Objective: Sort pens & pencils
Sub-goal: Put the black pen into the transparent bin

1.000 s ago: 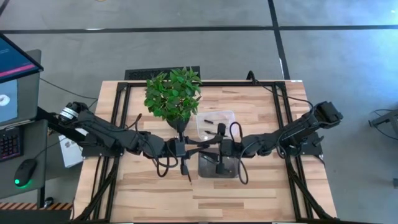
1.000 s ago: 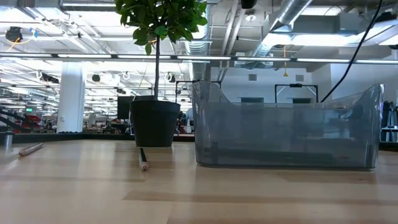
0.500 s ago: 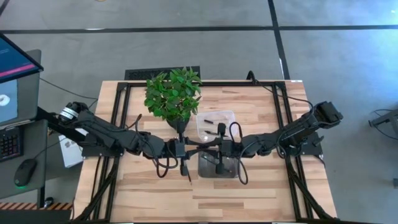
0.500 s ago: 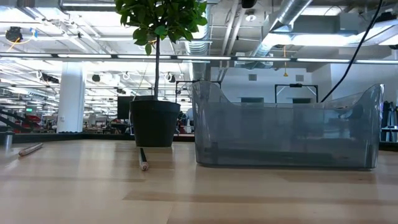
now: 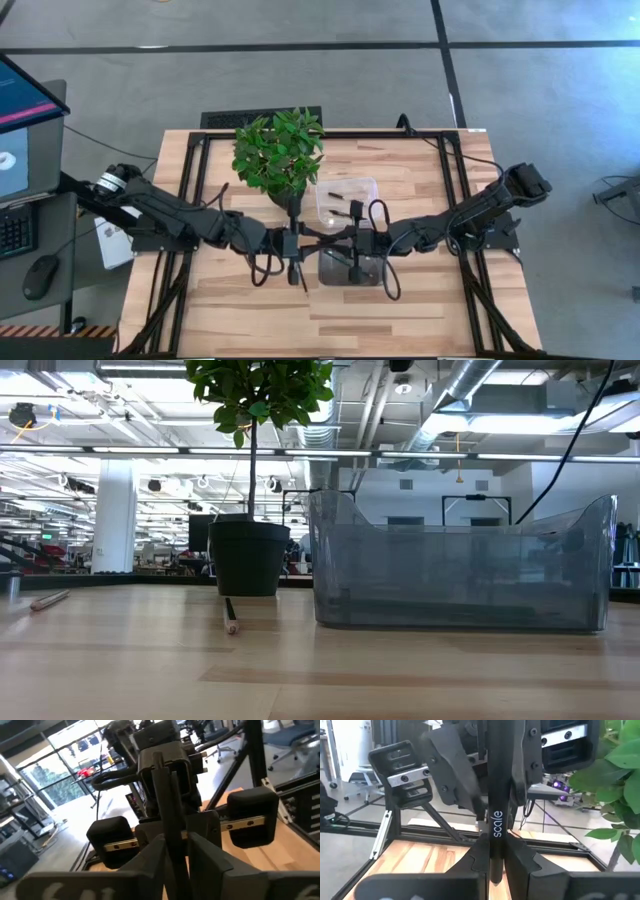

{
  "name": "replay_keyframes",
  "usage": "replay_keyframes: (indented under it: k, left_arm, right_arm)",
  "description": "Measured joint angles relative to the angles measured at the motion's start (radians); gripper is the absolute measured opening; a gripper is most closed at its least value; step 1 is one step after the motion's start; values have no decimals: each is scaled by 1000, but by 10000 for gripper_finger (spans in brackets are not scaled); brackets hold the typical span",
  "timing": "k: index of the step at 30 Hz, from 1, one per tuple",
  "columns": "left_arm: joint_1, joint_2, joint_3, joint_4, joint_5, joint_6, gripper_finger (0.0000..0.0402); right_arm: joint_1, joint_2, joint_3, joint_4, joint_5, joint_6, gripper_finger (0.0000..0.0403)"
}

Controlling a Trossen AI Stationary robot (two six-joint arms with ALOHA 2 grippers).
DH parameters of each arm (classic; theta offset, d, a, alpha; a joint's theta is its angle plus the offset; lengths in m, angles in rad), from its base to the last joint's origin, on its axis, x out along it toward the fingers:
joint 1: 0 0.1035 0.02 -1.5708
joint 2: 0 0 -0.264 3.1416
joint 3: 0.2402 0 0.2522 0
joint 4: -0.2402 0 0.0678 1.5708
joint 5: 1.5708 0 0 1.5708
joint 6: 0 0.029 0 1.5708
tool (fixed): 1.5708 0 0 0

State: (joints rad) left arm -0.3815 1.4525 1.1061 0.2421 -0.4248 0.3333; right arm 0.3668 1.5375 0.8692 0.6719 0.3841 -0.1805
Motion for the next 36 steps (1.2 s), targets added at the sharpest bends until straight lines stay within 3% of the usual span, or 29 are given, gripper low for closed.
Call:
replay_keyframes:
  k: [5, 9, 15, 20, 28, 36]
  left_arm:
    - [-26, -16, 0, -61, -149, -3, 104]
    - [-75, -59, 0, -244, -228, -58, 111]
    - [-133, -112, 1, -652, -289, -378, 110]
    - [-149, -107, 1, -898, -295, -630, 110]
    - [-149, -74, 0, -1129, -211, -820, 110]
    - [-149, -76, 1, -1256, -159, -907, 110]
  right_arm:
    - [-3, -2, 0, -56, 39, 1, 57]
    - [-10, -31, -1, -184, 85, 51, 57]
    - [-63, -107, -1, -484, 89, 181, 57]
    - [-159, -172, -1, -785, 85, 326, 58]
    - [-363, -181, 89, -1119, -120, 416, 58]
    - [-484, -73, 253, -1352, -276, 292, 58]
